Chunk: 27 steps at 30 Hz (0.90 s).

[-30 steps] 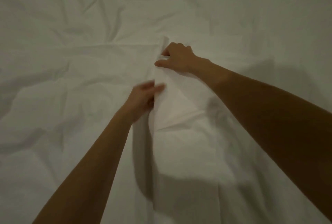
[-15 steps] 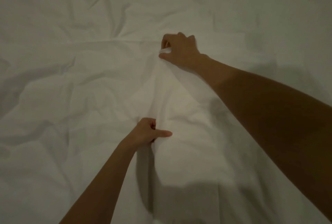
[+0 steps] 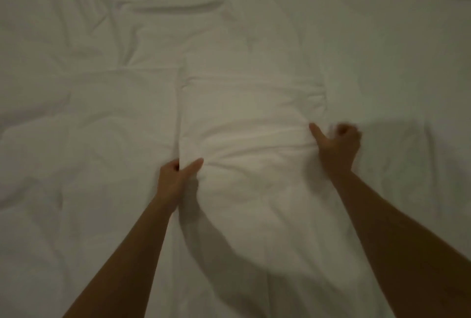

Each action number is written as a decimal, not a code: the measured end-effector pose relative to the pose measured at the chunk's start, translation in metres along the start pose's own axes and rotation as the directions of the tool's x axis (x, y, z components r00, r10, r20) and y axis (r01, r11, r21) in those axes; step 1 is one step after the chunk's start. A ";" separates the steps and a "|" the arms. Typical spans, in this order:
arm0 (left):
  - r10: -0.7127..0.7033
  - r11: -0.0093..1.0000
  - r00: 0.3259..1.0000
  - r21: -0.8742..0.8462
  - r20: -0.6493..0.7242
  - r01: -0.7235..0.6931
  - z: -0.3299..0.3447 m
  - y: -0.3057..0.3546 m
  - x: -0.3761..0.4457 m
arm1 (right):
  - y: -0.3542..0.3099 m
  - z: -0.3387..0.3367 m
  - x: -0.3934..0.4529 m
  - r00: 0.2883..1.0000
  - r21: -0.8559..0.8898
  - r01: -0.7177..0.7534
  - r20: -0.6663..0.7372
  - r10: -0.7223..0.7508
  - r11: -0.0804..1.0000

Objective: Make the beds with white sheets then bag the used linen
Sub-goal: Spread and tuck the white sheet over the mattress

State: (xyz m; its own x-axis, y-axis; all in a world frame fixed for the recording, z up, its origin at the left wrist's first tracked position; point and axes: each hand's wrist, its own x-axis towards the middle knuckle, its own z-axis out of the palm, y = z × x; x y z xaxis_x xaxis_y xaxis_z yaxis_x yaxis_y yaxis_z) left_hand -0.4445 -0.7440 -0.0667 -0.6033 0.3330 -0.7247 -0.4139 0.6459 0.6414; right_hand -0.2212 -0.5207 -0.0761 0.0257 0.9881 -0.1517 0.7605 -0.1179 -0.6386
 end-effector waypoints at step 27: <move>0.221 0.373 0.899 0.819 0.379 -0.436 0.257 -0.004 -0.113 | 0.080 -0.143 0.084 0.903 0.026 -0.017 0.430 0.005 1.000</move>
State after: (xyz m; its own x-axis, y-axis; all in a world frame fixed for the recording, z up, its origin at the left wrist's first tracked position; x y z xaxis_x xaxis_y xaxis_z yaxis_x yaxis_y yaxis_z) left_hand -0.1998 -0.6078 -0.0522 -0.3757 0.7020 -0.6050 0.6674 0.6579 0.3489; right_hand -0.0654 -0.4328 -0.0316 -0.2525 0.8488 -0.4645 0.7429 -0.1375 -0.6551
